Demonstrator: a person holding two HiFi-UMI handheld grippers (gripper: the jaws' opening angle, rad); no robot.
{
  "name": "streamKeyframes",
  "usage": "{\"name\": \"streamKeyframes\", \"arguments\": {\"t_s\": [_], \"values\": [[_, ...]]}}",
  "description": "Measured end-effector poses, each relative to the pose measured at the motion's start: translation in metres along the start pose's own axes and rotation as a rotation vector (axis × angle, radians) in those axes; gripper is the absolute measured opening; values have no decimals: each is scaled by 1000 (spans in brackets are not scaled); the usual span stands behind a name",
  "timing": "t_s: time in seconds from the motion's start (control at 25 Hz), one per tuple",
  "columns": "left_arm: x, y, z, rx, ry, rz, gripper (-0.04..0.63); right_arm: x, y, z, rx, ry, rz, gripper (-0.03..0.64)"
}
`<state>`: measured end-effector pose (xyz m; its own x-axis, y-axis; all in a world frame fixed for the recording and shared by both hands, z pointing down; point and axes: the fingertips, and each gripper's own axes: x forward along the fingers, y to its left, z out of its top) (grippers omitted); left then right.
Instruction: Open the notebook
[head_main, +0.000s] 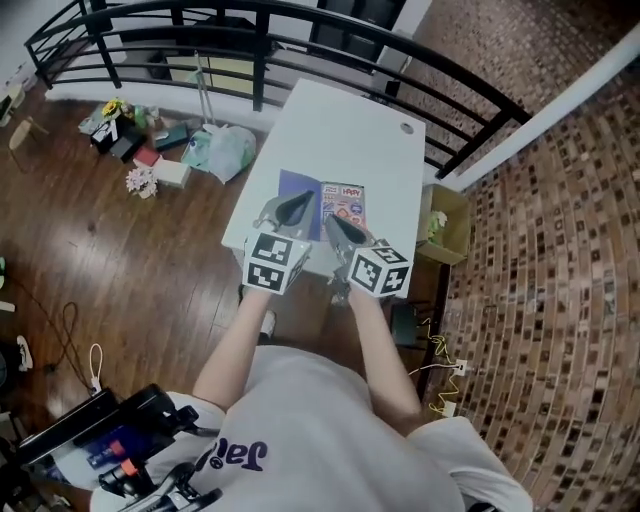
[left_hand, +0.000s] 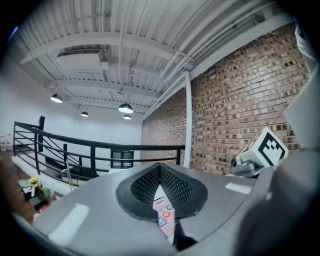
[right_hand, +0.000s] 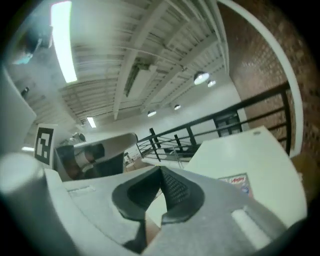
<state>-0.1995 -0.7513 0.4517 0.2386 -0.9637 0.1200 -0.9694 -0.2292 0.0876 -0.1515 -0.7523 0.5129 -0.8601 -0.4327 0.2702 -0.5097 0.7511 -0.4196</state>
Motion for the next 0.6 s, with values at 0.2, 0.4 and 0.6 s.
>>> {"name": "streamKeyframes", "arguments": {"t_s": [0.2,0.4,0.6], "values": [[-20,-104,15,22,-48,-21,15,-124,8,36,-169,-162,-101,-14],[-42,-192,15,21,-53,-47,15,-207,10,10,-159,-203,-167,-14],[-64,-214,23,16,-50,-26,15,-250,37,9,-139,-245,-174,-14]]}}
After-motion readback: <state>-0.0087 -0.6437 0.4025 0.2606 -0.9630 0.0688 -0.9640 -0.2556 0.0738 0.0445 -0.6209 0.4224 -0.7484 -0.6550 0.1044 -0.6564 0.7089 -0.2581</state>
